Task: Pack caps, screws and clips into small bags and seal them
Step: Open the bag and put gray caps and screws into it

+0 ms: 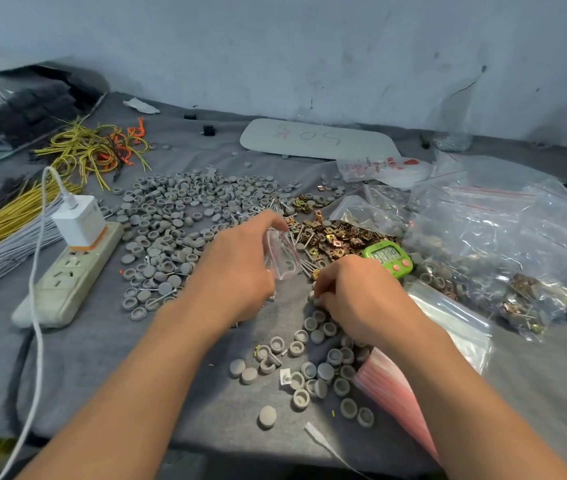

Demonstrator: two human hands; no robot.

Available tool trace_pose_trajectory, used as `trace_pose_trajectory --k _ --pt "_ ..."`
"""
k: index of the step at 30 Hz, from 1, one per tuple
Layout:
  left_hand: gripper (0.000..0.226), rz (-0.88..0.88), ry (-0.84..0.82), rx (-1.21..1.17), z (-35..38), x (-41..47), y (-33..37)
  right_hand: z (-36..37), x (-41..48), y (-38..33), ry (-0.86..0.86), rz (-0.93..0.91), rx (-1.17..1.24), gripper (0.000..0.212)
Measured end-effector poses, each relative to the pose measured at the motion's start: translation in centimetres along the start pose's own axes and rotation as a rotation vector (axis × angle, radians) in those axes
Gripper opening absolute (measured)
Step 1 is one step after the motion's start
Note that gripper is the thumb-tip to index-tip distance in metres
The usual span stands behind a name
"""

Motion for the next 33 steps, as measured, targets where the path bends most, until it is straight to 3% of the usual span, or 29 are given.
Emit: trace_pose_trajectory --k 3,7,9,14,17,19,22,25,31,33 --pt "0.064 0.013 -0.03 0.034 0.4 -0.2 0.3 -0.9 0.3 -0.1 0.079 -0.03 0.111 0.022" --pt "0.067 0.035 -0.082 0.014 0.9 -0.2 0.9 -2.9 -0.2 -1.3 0.212 -0.143 0.591 0.023" --pt "0.069 0.041 -0.111 -0.02 1.1 -0.3 1.2 -3.0 -0.7 -2.2 0.211 -0.204 0.656 0.024" --pt "0.069 0.051 -0.146 -0.109 1.1 -0.2 1.3 -2.3 -0.8 -3.8 0.173 -0.274 0.618 0.032" --pt "0.066 0.028 -0.125 -0.153 0.8 -0.1 0.9 -4.1 -0.8 -2.4 0.302 -0.214 0.634 0.038" --pt "0.064 0.016 -0.101 -0.183 0.4 0.0 0.4 -4.4 -0.7 -1.3 0.278 -0.12 0.472 0.038" --pt "0.06 0.005 -0.073 -0.185 0.1 0.0 0.1 -2.2 -0.3 0.4 0.069 0.044 0.126 0.033" --pt "0.06 0.021 -0.073 -0.169 0.2 0.0 0.4 -0.6 -0.1 0.5 -0.001 0.053 -0.014 0.024" --pt "0.059 0.032 -0.084 -0.164 0.5 -0.1 0.5 -0.3 0.5 0.2 0.089 0.07 -0.102 0.017" --pt "0.054 0.021 -0.069 -0.134 0.4 -0.2 0.6 -1.6 0.4 0.1 0.209 0.028 0.021 0.011"
Point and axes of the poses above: each hand's wrist, its own x-axis towards the middle knuckle, its own z-axis out of the palm, y = z × x, the point moved 9 cm from there along x, towards the middle knuckle, and after that the axes turned 15 degrees about x, right-handed, at the moved point
